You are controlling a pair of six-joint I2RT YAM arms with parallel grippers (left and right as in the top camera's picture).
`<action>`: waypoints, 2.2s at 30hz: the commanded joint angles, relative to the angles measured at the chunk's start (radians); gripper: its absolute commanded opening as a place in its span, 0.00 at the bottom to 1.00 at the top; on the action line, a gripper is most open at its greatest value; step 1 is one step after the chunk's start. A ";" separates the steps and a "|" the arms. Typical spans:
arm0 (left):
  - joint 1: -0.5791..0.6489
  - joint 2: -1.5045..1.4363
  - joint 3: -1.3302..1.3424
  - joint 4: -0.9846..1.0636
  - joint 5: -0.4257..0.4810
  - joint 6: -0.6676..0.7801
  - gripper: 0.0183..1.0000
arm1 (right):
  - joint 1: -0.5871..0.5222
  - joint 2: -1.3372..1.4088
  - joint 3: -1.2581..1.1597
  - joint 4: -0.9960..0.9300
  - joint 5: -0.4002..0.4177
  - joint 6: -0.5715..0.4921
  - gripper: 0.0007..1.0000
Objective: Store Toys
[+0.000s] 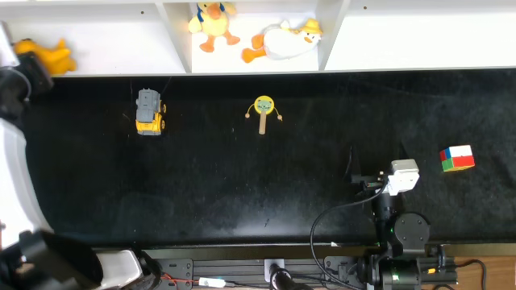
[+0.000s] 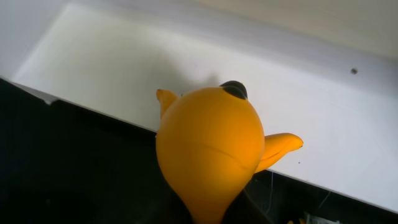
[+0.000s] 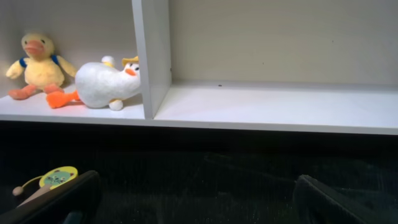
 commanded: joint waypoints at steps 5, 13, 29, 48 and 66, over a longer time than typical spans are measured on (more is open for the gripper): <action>-0.029 0.100 0.055 0.006 -0.068 -0.021 0.09 | 0.006 -0.006 -0.013 0.006 -0.004 0.005 1.00; -0.033 0.140 0.056 0.005 -0.088 -0.022 0.09 | 0.006 -0.006 -0.013 0.006 -0.004 0.005 1.00; -0.077 0.139 0.069 0.007 -0.091 -0.025 0.08 | 0.006 -0.006 -0.013 0.006 -0.004 0.005 1.00; -0.125 0.171 0.069 0.063 -0.117 -0.030 0.17 | 0.006 -0.006 -0.013 0.006 -0.004 0.005 0.99; -0.150 0.171 0.069 0.158 -0.113 -0.028 0.83 | 0.006 -0.006 -0.013 0.006 -0.004 0.005 0.99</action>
